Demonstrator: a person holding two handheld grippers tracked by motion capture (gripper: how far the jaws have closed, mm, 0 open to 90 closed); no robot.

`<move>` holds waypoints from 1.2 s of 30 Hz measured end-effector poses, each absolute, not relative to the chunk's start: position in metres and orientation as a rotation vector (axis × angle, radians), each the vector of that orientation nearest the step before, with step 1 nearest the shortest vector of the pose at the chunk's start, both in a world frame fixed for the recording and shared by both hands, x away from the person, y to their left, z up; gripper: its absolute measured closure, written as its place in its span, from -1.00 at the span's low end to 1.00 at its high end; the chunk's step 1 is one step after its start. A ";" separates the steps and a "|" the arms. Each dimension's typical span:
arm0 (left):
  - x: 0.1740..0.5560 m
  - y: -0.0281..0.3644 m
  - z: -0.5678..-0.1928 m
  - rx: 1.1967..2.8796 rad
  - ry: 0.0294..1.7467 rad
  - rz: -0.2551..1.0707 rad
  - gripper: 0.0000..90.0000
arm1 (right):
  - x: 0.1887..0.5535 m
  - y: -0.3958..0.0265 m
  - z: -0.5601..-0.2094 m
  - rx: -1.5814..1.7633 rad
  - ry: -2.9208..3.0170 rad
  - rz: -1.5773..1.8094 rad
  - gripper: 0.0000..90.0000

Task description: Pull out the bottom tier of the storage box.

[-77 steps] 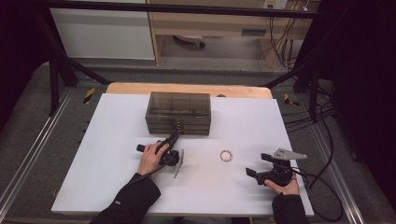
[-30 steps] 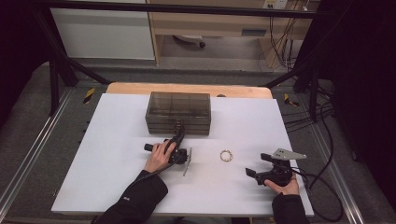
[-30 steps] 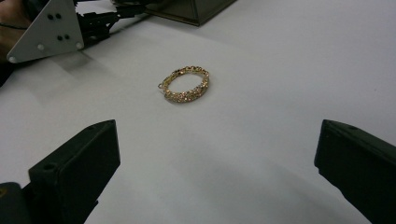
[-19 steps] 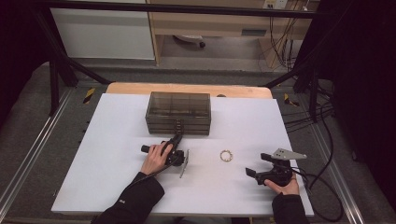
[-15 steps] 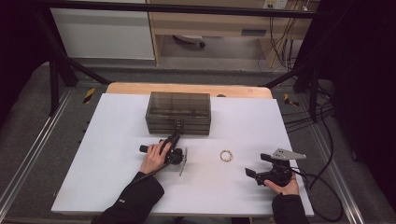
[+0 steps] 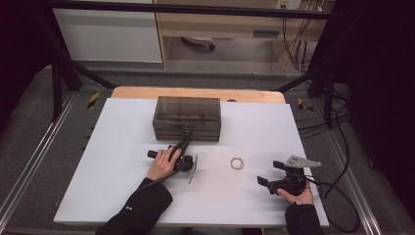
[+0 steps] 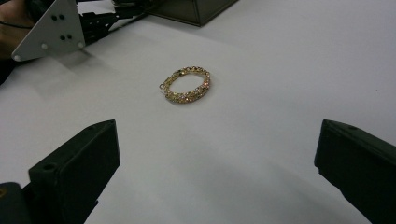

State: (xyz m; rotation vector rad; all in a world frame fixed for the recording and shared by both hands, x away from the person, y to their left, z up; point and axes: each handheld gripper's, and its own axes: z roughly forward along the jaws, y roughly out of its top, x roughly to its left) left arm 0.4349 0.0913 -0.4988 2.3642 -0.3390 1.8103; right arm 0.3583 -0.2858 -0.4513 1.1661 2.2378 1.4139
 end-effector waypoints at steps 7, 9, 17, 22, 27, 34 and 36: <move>0.434 0.093 -0.498 2.357 -0.325 1.799 0.79 | 0.359 -0.286 -0.451 1.162 2.239 1.412 -0.99; 0.433 0.093 -0.497 2.361 -0.325 1.799 0.79 | 0.359 -0.286 -0.451 1.161 2.240 1.409 -0.98; 0.431 0.095 -0.497 2.357 -0.341 1.796 0.80 | 0.359 -0.287 -0.451 1.159 2.239 1.409 -0.98; 0.429 0.094 -0.497 2.355 -0.339 1.791 0.80 | 0.359 -0.286 -0.451 1.161 2.241 1.406 -0.98; 0.424 0.096 -0.497 2.351 -0.342 1.785 0.80 | 0.359 -0.286 -0.451 1.161 2.241 1.407 -0.99; 0.425 0.097 -0.496 2.368 -0.342 1.753 0.78 | 0.359 -0.286 -0.451 1.162 2.240 1.406 -0.98; 0.424 0.097 -0.496 2.369 -0.354 1.750 0.77 | 0.359 -0.286 -0.452 1.161 2.241 1.406 -0.98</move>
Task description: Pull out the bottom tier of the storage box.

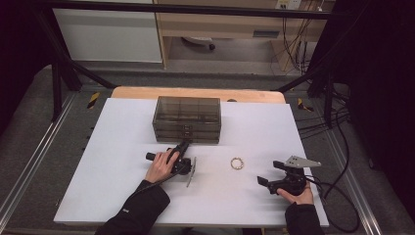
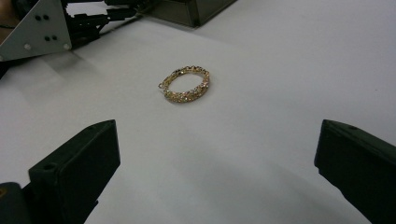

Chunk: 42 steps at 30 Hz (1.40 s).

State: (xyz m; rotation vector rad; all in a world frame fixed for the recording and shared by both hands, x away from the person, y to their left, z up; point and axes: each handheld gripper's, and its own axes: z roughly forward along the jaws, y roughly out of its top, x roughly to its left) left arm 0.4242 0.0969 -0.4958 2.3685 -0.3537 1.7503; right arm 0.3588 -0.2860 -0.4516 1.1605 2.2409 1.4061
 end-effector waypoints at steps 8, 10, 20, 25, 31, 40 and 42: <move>0.425 0.101 -0.487 2.339 -0.324 1.688 0.42 | 0.359 -0.286 -0.451 1.163 2.239 1.407 -0.98; 0.428 0.103 -0.486 2.342 -0.314 1.671 0.35 | 0.359 -0.287 -0.451 1.162 2.238 1.409 -0.98; 0.437 0.108 -0.488 2.374 -0.289 1.637 0.41 | 0.359 -0.287 -0.451 1.163 2.239 1.407 -0.98; 0.437 0.110 -0.485 2.369 -0.283 1.623 0.51 | 0.359 -0.286 -0.451 1.162 2.240 1.406 -0.98; 0.437 0.110 -0.485 2.371 -0.283 1.615 0.52 | 0.358 -0.287 -0.451 1.161 2.238 1.407 -0.98; 0.433 0.111 -0.484 2.373 -0.298 1.615 0.52 | 0.359 -0.287 -0.451 1.162 2.239 1.407 -0.98; 0.432 0.111 -0.484 2.374 -0.299 1.609 0.52 | 0.359 -0.287 -0.451 1.162 2.239 1.407 -0.98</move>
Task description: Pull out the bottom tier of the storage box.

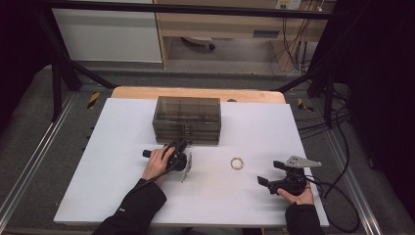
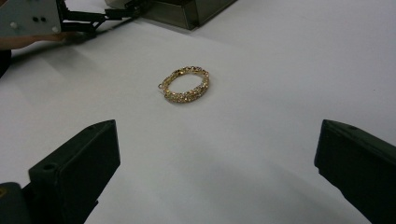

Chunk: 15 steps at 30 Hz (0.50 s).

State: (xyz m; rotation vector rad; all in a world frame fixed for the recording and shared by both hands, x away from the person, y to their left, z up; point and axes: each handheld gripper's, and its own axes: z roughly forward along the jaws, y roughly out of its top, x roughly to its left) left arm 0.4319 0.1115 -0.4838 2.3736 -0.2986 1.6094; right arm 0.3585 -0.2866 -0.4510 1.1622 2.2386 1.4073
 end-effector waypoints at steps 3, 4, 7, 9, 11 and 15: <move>0.430 0.112 -0.484 2.371 -0.300 1.605 0.52 | 0.359 -0.287 -0.451 1.162 2.239 1.408 -0.98; 0.430 0.112 -0.484 2.373 -0.302 1.605 0.52 | 0.358 -0.287 -0.451 1.163 2.239 1.407 -0.98; 0.429 0.112 -0.484 2.370 -0.304 1.603 0.52 | 0.359 -0.286 -0.451 1.163 2.239 1.406 -0.98; 0.428 0.112 -0.484 2.370 -0.301 1.601 0.52 | 0.359 -0.287 -0.451 1.163 2.239 1.405 -0.98; 0.428 0.112 -0.484 2.365 -0.306 1.602 0.52 | 0.358 -0.287 -0.451 1.164 2.239 1.406 -0.98; 0.425 0.112 -0.484 2.369 -0.301 1.603 0.52 | 0.359 -0.287 -0.451 1.163 2.239 1.404 -0.98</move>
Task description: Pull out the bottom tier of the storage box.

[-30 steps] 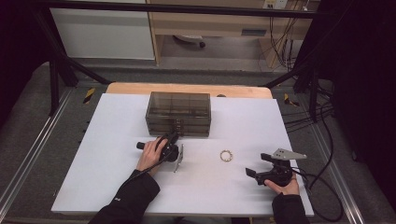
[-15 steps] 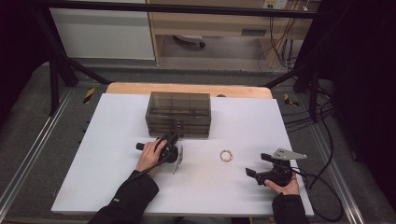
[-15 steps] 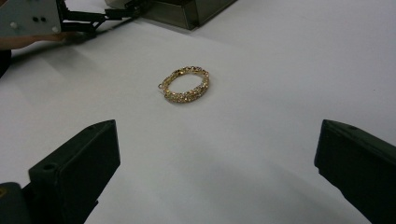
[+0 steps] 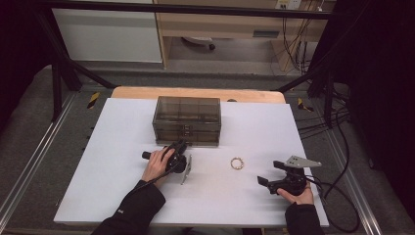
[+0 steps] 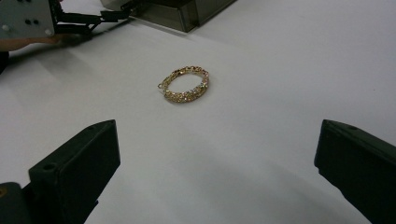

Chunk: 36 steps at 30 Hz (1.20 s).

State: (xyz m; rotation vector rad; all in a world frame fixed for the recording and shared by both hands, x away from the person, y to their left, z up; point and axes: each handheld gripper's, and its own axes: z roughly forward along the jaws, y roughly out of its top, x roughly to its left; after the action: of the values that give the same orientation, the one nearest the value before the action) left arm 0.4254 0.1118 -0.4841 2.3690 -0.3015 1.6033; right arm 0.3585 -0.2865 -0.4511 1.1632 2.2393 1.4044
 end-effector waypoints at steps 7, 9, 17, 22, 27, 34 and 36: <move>0.422 0.112 -0.485 2.363 -0.300 1.609 0.52 | 0.359 -0.286 -0.451 1.164 2.240 1.403 -0.98; 0.421 0.112 -0.485 2.365 -0.300 1.607 0.52 | 0.359 -0.286 -0.451 1.163 2.242 1.400 -0.98; 0.417 0.112 -0.486 2.356 -0.302 1.608 0.52 | 0.359 -0.286 -0.451 1.162 2.242 1.398 -0.98; 0.415 0.112 -0.486 2.352 -0.302 1.612 0.52 | 0.358 -0.286 -0.452 1.162 2.243 1.397 -0.98; 0.413 0.112 -0.486 2.346 -0.290 1.600 0.52 | 0.359 -0.286 -0.452 1.161 2.242 1.394 -0.98; 0.409 0.112 -0.486 2.346 -0.292 1.604 0.52 | 0.358 -0.286 -0.452 1.161 2.243 1.395 -0.98; 0.408 0.112 -0.486 2.345 -0.295 1.604 0.52 | 0.359 -0.286 -0.452 1.160 2.243 1.394 -0.98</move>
State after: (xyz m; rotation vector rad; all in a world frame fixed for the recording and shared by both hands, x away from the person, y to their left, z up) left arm 0.4083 0.1125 -0.4861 2.3454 -0.2948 1.6039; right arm 0.3587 -0.2859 -0.4519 1.1603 2.2432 1.3939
